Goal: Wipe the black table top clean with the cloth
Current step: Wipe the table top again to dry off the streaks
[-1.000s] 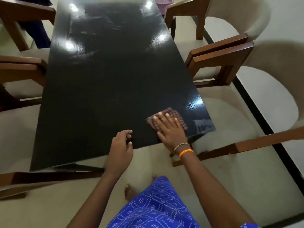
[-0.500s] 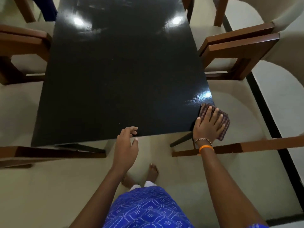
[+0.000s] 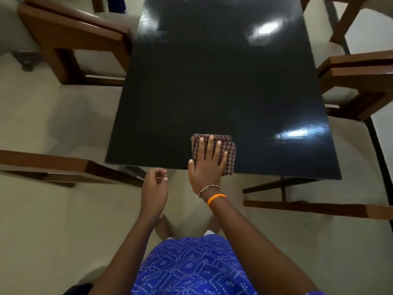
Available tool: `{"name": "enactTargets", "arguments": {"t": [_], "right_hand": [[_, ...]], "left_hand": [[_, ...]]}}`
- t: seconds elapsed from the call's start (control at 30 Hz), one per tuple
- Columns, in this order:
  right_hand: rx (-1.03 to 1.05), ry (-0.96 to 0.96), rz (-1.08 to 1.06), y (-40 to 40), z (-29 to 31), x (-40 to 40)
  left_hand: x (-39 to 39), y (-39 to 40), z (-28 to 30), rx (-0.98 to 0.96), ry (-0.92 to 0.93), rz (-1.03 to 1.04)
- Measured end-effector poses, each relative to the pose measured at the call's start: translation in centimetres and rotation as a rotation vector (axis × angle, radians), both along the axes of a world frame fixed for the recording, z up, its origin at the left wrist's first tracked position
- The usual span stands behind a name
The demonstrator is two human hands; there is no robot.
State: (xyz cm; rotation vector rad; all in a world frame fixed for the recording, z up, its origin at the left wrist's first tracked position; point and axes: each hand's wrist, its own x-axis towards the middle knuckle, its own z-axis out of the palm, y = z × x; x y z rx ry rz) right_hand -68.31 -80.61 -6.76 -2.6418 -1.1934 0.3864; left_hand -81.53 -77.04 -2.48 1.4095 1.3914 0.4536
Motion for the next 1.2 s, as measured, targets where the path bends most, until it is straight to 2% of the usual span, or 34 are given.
{"name": "enactTargets", "arguments": {"t": [0.27,0.37,0.47,0.57,0.7,0.93,1.07,1.2], "right_hand": [[-0.026,0.07,0.407,11.3,0.6,-12.7],[-0.022,0.02,0.61,14.0,0.7,-13.2],[-0.021,-0.057,0.684,15.7,0.5,-10.4],[-0.016,-0.038,0.598,17.1,0.5,-5.9],[-0.032,-0.032,0.326,17.2,0.7,1.5],[-0.067,-0.051,-0.163,10.2,0.9,12.4],[-0.092,-0.05,-0.292,7.2,1.3,14.4],[-0.06,-0.038,-0.363,8.4,1.5,11.5]], "left_hand": [[-9.7,6.5,-1.0,0.053,0.064,0.162],[-11.4,8.0,-0.9,0.077,0.087,0.208],[-11.5,8.9,-0.5,0.106,0.063,0.164],[-10.5,9.3,0.2,0.109,0.014,0.087],[-8.9,9.4,0.7,0.108,-0.037,-0.01],[-8.0,9.3,0.7,0.195,-0.019,-0.167],[-8.5,9.7,0.4,0.161,-0.021,-0.154],[-9.7,10.0,-0.4,0.107,-0.03,-0.062]]}}
